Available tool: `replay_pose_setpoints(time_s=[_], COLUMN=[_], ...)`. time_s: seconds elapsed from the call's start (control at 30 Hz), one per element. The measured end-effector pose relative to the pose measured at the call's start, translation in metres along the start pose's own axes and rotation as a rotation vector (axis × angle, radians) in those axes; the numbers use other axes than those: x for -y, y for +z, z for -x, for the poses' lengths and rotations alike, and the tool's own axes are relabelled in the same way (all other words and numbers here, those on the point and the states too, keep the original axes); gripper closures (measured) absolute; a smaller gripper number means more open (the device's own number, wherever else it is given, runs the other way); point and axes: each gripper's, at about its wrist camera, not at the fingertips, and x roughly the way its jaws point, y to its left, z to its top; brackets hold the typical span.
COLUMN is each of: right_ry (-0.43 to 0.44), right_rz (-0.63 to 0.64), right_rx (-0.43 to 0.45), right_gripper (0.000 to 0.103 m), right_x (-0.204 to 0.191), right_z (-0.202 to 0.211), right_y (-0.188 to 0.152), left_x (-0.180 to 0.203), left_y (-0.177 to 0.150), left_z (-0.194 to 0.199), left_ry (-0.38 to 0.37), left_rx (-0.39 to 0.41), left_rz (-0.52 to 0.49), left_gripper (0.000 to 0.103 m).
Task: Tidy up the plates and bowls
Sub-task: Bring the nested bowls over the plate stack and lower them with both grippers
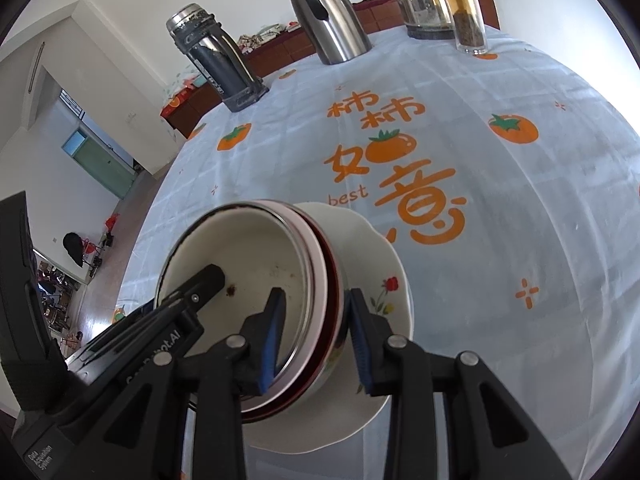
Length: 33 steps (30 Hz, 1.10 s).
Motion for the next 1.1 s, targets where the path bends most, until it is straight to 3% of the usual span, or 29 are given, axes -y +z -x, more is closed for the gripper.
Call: replay_pose_setpoints(time_s=[0.77,1.1], right_ry=[-0.021,-0.065], right_rz=[0.026,0.099], right_rx=[-0.009,0.015], right_gripper=[0.07,0.069], right_x=[-0.003,-0.013], right_z=[-0.003,0.0], right_y=[0.008,0.006], left_x=[-0.001,-0.008], left_y=[0.004,0.0], left_z=[-0.006,-0.008], left_ry=[-0.015,-0.03], left_rx=[-0.02,-0.035], left_rz=[0.011,0.032], left_gripper=[0.071,0.071])
